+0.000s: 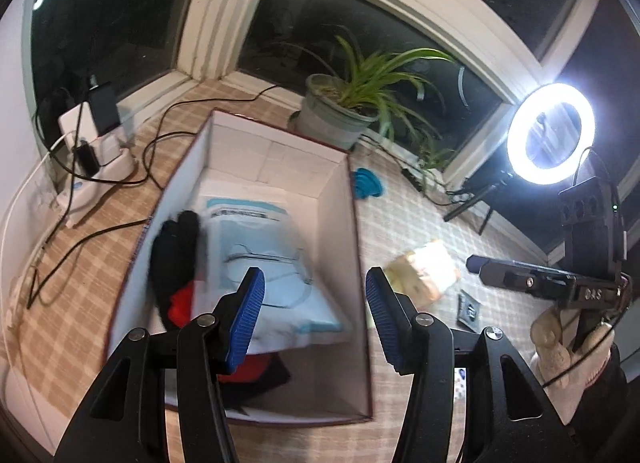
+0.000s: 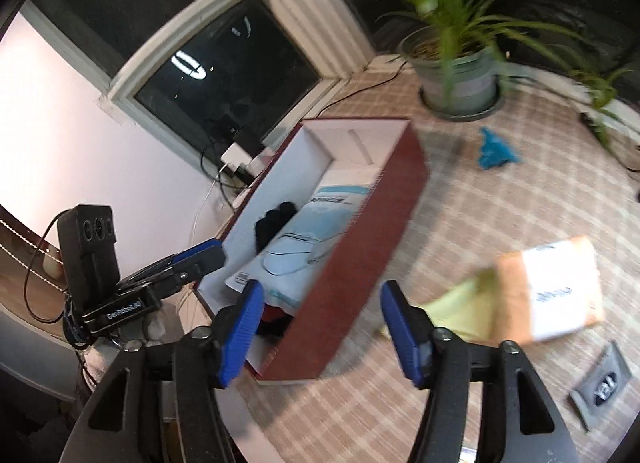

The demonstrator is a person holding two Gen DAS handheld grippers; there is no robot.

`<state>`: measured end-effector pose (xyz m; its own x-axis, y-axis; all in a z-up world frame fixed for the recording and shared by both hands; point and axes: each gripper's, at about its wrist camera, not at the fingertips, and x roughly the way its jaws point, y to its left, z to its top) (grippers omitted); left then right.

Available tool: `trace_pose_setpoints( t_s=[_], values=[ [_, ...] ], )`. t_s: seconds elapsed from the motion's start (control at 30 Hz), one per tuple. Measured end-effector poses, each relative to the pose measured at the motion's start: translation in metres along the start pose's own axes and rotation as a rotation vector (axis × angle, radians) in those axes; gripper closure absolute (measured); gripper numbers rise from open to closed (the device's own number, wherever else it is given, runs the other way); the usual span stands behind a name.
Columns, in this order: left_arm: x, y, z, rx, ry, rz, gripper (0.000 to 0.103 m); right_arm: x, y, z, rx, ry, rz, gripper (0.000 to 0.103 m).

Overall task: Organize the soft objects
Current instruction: 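Lower the face-mask bag into the box and open both tools, then close the left tool on the Vinda tissue pack while the right tool moves to the grey sachet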

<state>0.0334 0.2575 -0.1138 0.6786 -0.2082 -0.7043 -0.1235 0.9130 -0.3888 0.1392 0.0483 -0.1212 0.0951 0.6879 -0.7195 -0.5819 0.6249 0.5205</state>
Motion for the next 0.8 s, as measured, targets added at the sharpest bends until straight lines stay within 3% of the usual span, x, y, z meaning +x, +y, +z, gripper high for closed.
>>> trace_pose_setpoints(
  t_s=[0.13, 0.43, 0.63, 0.8],
  values=[
    [-0.003, -0.018, -0.010, -0.001, 0.002, -0.038, 0.047, -0.037, -0.021, -0.013, 0.006, -0.056, -0.057, 0.041],
    [0.003, -0.069, -0.048, 0.024, 0.048, -0.117, 0.043, -0.104, -0.076, -0.053, 0.055, -0.091, -0.147, 0.041],
    [0.015, -0.109, -0.075, 0.107, 0.094, -0.144, 0.041, -0.143, -0.113, -0.089, 0.102, -0.132, -0.152, 0.040],
    [0.031, -0.149, -0.097, 0.253, 0.166, -0.163, 0.041, -0.167, -0.144, -0.111, 0.124, -0.160, -0.196, 0.040]
  ],
)
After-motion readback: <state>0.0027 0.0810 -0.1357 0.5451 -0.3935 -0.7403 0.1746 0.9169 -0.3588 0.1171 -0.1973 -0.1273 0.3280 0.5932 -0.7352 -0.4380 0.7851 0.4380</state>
